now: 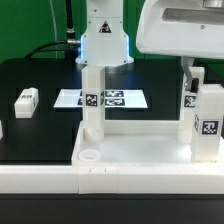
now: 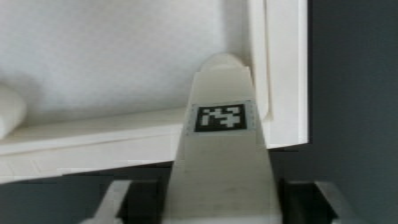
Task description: Assemble desk
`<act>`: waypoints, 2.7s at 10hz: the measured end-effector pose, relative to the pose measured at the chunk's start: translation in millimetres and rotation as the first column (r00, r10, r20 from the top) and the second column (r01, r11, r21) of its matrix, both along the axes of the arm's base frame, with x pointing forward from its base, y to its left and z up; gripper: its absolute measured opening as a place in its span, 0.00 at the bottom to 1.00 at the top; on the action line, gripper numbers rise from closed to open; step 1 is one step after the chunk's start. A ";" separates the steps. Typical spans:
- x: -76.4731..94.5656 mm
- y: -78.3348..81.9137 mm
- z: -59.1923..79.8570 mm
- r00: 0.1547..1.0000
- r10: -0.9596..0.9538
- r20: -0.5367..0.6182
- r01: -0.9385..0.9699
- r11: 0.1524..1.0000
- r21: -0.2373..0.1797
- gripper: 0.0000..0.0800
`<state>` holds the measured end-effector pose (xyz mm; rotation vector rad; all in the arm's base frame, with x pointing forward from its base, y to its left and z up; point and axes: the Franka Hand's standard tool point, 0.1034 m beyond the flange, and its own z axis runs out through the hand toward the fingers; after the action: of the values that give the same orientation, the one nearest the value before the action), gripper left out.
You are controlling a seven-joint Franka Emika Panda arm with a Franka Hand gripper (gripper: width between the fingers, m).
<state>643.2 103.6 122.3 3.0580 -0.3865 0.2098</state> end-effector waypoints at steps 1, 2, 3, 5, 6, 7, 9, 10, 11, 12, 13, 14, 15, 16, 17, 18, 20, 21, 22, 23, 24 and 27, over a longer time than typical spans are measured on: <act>-0.1 0.4 0.0 0.999 -0.032 0.002 0.032 0.999 0.004 0.38; -0.3 1.5 -0.1 0.988 -0.154 0.008 0.154 0.988 0.026 0.38; 0.0 3.7 -0.6 0.943 -0.332 0.009 0.331 0.942 0.064 0.38; 3.0 9.8 -1.8 0.818 -0.575 -0.005 0.571 0.813 0.115 0.38; 3.2 13.1 -2.5 0.733 -0.680 -0.018 0.676 0.724 0.140 0.38; 4.6 15.5 -2.8 0.593 -0.804 -0.031 0.796 0.581 0.170 0.38; 6.5 16.9 -2.8 0.386 -0.921 -0.058 0.907 0.368 0.203 0.38; 8.0 17.1 -3.0 0.298 -0.952 -0.067 0.937 0.278 0.210 0.38; 9.5 17.2 -2.9 0.236 -0.969 -0.075 0.953 0.215 0.213 0.38; 9.8 16.0 -2.8 0.177 -0.981 -0.084 0.964 0.156 0.216 0.38; 9.9 16.3 -2.7 0.152 -0.984 -0.091 0.967 0.129 0.218 0.38; 9.7 17.3 -2.8 0.133 -0.986 -0.098 0.970 0.109 0.219 0.38; 9.6 17.4 -3.2 0.143 -0.985 -0.096 0.968 0.119 0.219 0.49; 9.5 17.7 -3.3 0.146 -0.985 -0.096 0.968 0.123 0.218 0.72; 9.5 17.9 -3.4 0.159 -0.983 -0.094 0.966 0.136 0.218 0.72; 9.4 18.4 -3.7 0.207 -0.974 -0.086 0.959 0.185 0.217 0.79; 5.5 19.5 -13.4 0.456 -0.889 -0.029 0.866 0.436 0.245 0.81; 2.9 18.8 -15.1 0.544 -0.839 -0.013 0.818 0.527 0.231 0.81; 4.0 19.0 -14.2 0.561 -0.828 -0.009 0.807 0.544 0.231 0.81; 4.0 18.7 -14.5 0.629 -0.778 0.005 0.758 0.614 0.220 0.81; 4.0 18.6 -14.6 0.683 -0.730 0.016 0.712 0.671 0.210 0.81; 8.1 3.9 -12.0 0.937 -0.342 0.067 0.332 0.934 0.129 0.81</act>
Offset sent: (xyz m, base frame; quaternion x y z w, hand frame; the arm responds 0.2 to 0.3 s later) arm 0.0232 0.0086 0.0048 0.0222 0.0141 0.2979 0.9542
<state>651.4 107.6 110.3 3.0318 -0.9509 0.3153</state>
